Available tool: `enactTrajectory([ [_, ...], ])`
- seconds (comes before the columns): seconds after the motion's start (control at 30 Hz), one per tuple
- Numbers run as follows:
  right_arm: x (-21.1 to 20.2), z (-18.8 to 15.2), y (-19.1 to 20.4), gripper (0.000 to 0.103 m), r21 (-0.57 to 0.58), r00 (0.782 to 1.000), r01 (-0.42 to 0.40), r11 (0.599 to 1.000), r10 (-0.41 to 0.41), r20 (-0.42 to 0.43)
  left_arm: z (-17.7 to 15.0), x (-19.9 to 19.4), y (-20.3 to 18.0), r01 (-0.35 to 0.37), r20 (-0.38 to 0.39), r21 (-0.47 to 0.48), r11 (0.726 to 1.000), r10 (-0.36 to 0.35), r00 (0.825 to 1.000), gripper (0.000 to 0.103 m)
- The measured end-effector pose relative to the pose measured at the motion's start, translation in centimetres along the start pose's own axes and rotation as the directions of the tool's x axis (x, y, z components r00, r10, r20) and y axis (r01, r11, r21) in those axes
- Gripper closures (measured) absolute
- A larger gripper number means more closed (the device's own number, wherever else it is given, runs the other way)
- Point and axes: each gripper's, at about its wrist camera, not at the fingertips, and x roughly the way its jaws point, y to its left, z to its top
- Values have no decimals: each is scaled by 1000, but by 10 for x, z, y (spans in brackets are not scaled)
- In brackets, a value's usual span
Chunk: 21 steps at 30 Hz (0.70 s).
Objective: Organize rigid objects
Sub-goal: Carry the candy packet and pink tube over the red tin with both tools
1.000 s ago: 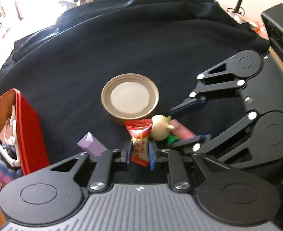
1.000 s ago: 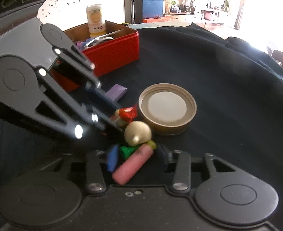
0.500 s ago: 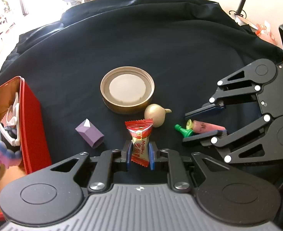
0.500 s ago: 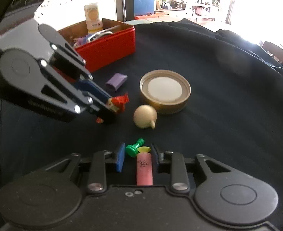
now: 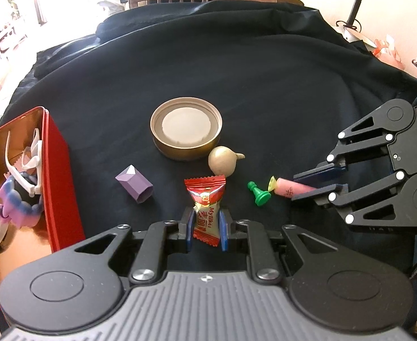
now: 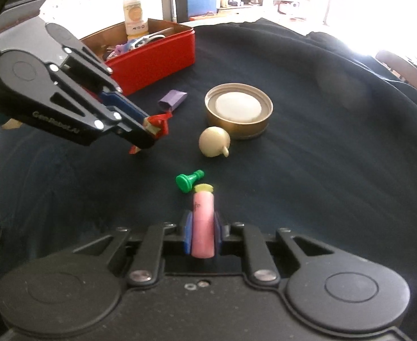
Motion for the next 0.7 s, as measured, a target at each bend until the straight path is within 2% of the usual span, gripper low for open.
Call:
enactTrajectory([
  [0.17,-13,3,0,88,40,999,29,999,-31,34,-2,-9,2,-2,13,-28,1000,2,1000,86],
  [0.4,-35,25,6,88,112,995,62,992,-70,72,0,-28,8,-24,51,-48,999,26,998,86],
  [0.7,-49,57,31,88,146,989,85,986,-101,106,-1,-51,36,-48,80,-83,995,55,995,86],
])
